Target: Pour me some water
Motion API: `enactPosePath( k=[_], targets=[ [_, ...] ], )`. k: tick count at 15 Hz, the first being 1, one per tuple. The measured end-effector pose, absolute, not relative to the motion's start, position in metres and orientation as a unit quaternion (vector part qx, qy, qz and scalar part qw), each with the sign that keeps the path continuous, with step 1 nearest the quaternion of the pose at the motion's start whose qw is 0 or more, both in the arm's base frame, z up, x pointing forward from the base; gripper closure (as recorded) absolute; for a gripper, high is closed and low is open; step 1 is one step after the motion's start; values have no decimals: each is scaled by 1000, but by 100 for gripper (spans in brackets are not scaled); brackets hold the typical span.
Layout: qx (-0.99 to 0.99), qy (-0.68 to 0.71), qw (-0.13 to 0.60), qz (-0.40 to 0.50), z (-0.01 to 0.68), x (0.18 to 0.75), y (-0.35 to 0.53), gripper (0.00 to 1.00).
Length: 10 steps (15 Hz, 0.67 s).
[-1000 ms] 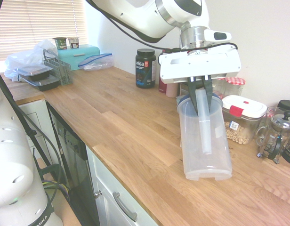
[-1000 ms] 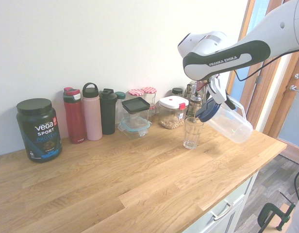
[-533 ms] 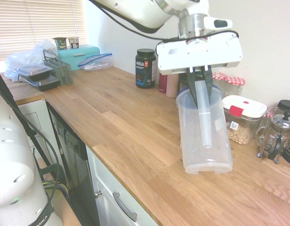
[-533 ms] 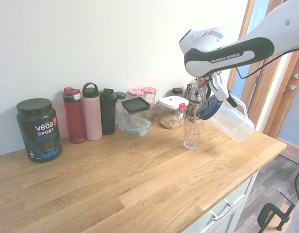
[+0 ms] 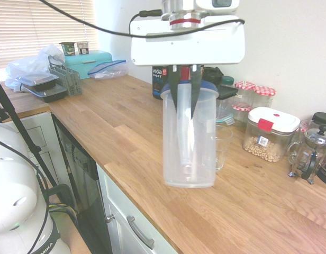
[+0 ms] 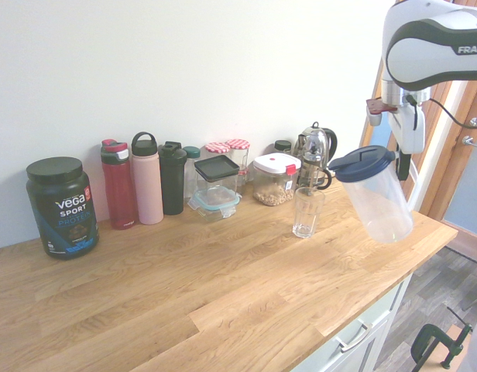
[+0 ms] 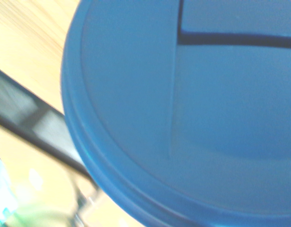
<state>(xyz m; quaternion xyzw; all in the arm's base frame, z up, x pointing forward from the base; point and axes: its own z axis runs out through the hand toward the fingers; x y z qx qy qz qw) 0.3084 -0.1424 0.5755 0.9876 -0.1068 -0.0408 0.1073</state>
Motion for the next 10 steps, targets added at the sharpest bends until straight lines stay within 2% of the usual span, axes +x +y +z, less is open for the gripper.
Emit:
enactPosePath(
  k=[6,10],
  targets=[
    [989,-135,-41,35,523,270,-56,100],
    [967,-199,-100,123,512,286,37,100]
  ],
)
